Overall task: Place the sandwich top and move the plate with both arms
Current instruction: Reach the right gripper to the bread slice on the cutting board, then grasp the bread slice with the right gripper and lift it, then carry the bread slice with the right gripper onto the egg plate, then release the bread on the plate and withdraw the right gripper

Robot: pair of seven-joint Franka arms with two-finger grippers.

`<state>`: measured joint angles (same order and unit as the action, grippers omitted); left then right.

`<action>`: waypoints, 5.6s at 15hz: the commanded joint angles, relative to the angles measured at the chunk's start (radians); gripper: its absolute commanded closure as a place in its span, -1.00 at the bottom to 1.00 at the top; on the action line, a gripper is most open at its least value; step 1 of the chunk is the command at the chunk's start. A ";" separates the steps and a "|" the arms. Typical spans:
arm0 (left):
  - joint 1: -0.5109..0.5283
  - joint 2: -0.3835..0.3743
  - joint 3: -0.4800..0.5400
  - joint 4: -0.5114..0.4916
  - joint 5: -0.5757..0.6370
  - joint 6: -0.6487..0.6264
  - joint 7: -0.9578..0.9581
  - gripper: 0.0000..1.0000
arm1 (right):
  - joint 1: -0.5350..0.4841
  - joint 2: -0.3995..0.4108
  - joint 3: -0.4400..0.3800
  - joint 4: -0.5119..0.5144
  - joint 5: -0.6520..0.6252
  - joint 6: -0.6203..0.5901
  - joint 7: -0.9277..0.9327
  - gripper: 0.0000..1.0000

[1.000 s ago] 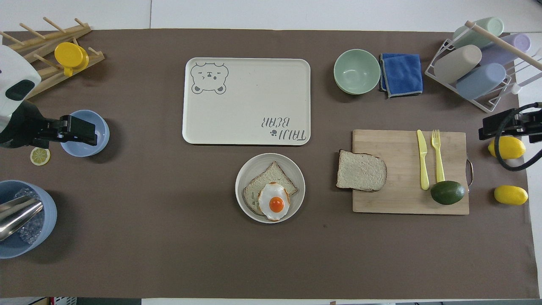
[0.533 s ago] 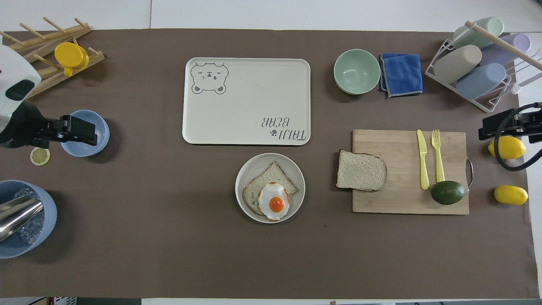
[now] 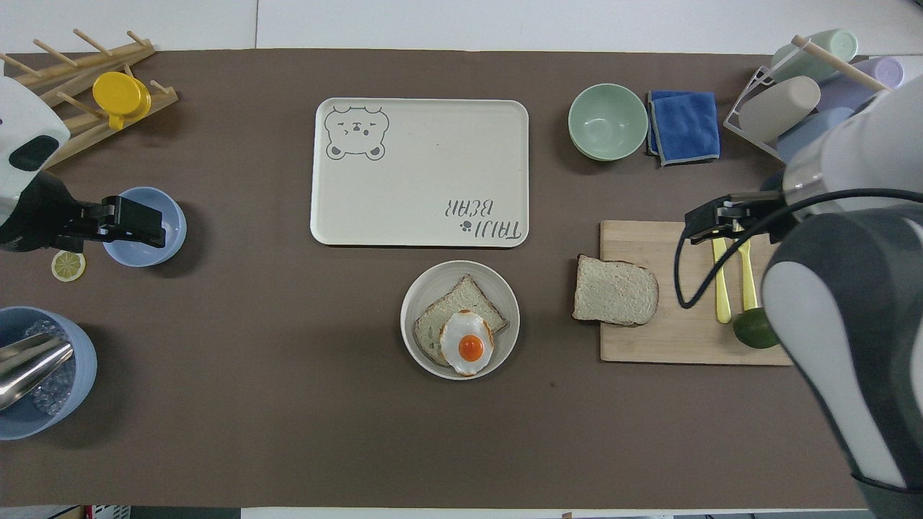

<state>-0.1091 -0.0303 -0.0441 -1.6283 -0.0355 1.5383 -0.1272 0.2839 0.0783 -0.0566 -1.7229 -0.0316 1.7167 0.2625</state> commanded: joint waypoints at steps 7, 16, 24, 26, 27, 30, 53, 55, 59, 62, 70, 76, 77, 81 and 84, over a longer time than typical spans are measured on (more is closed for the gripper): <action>0.016 -0.030 -0.006 -0.030 -0.012 0.006 0.009 -1.00 | 0.221 0.313 0.000 -0.017 -0.221 0.166 0.337 -1.00; 0.016 -0.030 -0.006 -0.030 -0.012 0.006 0.009 -1.00 | 0.251 0.304 0.003 -0.139 -0.324 0.143 0.310 -1.00; 0.016 -0.030 -0.006 -0.030 -0.012 0.006 0.009 -1.00 | 0.279 0.284 0.004 -0.187 -0.336 0.124 0.285 -0.96; 0.016 -0.030 -0.006 -0.030 -0.012 0.006 0.009 -1.00 | 0.281 0.282 0.004 -0.187 -0.366 0.104 0.262 -0.67; 0.016 -0.030 -0.006 -0.030 -0.012 0.006 0.009 -1.00 | 0.281 0.281 0.004 -0.190 -0.378 0.101 0.253 -0.51; 0.016 -0.030 -0.006 -0.030 -0.012 0.006 0.009 -1.00 | 0.296 0.272 0.006 -0.211 -0.399 0.103 0.251 0.01; 0.016 -0.030 -0.006 -0.030 -0.012 0.005 0.009 -1.00 | 0.446 0.350 0.190 0.106 -0.208 0.093 0.383 1.00; 0.016 -0.031 -0.006 -0.033 -0.012 0.005 0.009 -1.00 | 0.448 0.351 0.190 0.100 -0.200 0.132 0.392 1.00; 0.016 -0.031 -0.006 -0.033 -0.012 0.005 0.009 -1.00 | 0.452 0.362 0.190 0.086 -0.114 0.213 0.509 1.00; 0.016 -0.031 -0.005 -0.033 -0.012 0.005 0.008 -1.00 | 0.451 0.364 0.190 0.054 -0.113 0.271 0.512 0.65; 0.008 -0.031 -0.006 -0.033 -0.012 0.006 0.008 -1.00 | 0.260 0.174 0.190 0.058 -0.113 0.164 0.454 -1.00; 0.000 -0.033 -0.011 -0.038 -0.012 0.011 0.003 -1.00 | 0.045 -0.032 0.184 0.065 -0.039 -0.086 0.354 -1.00; 0.000 -0.033 -0.013 -0.038 -0.012 0.017 0.003 -1.00 | -0.009 -0.061 0.184 0.065 -0.027 -0.109 0.296 -1.00; -0.049 -0.046 -0.013 -0.119 -0.017 0.078 -0.014 -1.00 | -0.190 -0.083 0.176 0.079 -0.002 -0.181 0.095 -1.00; -0.119 -0.043 -0.014 -0.218 -0.029 0.185 -0.071 -1.00 | -0.258 -0.081 0.176 0.080 -0.004 -0.201 0.000 -1.00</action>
<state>-0.1826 -0.0385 -0.0664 -1.7385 -0.0471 1.6313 -0.1622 0.0622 -0.0038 0.1072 -1.6359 -0.0582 1.5326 0.3148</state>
